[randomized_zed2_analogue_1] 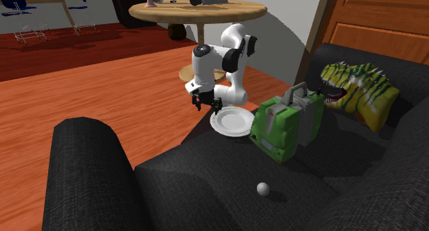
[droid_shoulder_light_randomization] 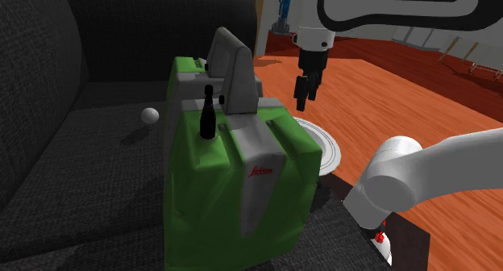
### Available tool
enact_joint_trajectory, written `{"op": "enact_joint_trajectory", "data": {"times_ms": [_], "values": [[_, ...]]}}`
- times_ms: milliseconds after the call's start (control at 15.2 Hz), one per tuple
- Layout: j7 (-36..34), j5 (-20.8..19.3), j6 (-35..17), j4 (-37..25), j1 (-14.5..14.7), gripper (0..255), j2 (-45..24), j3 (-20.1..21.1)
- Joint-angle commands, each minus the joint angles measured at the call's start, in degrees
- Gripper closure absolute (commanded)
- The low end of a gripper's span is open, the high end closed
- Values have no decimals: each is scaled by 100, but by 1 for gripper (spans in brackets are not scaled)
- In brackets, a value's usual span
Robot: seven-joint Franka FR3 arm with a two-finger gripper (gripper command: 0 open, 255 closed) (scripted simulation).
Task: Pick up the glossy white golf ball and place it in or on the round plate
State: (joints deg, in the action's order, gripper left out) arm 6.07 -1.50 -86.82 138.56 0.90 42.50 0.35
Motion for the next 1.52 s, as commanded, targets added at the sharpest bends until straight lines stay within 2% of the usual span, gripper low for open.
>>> {"op": "enact_joint_trajectory", "data": {"times_ms": [0,726,1122,1452], "values": [[0,0,0,0,0,0,0,0],[-1132,758,-871,-978,391,0,-1566,925],[-1735,873,-1215,-1824,533,0,-2565,1369],[-2260,788,-1390,-2706,661,0,-3468,1692]]}}
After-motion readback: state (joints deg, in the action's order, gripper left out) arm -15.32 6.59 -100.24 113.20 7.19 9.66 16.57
